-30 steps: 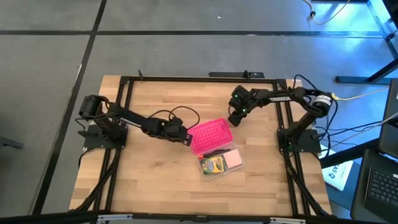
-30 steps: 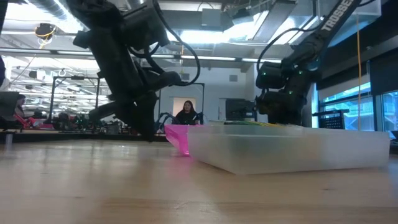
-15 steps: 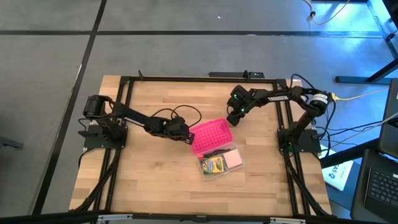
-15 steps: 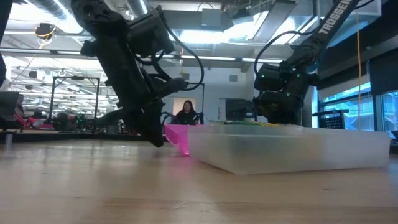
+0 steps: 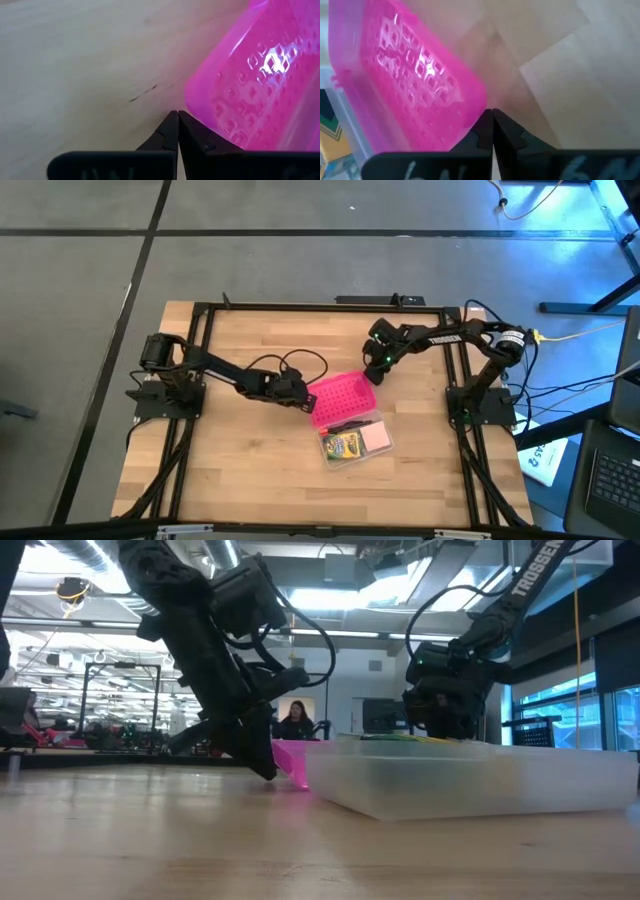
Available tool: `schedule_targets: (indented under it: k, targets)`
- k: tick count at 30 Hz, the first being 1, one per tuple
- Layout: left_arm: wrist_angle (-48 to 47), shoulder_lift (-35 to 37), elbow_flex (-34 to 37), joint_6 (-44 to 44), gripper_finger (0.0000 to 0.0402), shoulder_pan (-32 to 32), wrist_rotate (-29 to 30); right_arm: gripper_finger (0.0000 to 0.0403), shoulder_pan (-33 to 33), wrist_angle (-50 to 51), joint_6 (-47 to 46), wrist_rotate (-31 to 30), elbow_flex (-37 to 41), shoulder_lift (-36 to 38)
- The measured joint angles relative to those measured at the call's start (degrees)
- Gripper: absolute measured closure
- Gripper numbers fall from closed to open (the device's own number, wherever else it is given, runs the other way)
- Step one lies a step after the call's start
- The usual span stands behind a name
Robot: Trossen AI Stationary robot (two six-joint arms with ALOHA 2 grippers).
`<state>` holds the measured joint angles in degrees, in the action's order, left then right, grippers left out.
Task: Pack school essentials
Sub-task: Close the pink box
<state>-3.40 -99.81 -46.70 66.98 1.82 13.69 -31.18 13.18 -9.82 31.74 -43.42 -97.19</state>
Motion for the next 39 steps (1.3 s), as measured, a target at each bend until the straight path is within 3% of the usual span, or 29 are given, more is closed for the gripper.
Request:
schedule_targets:
  k: [12,19,39]
  targets:
    - [-0.22,0.00,0.00,-0.20,0.0400,-0.56,-0.41,0.0397,0.99,-0.47,1.04,1.40,0.00,0.05]
    - [0.24,0.00,0.00,-0.20,0.0400,-0.58,-0.21,0.0397,1.08,-0.97,1.56,6.16,-0.13,0.13]
    - [-1.36,0.13,-0.09,-1.20,0.0401,-0.50,-4.18,0.0397,1.01,2.60,4.29,5.51,-0.15,1.20]
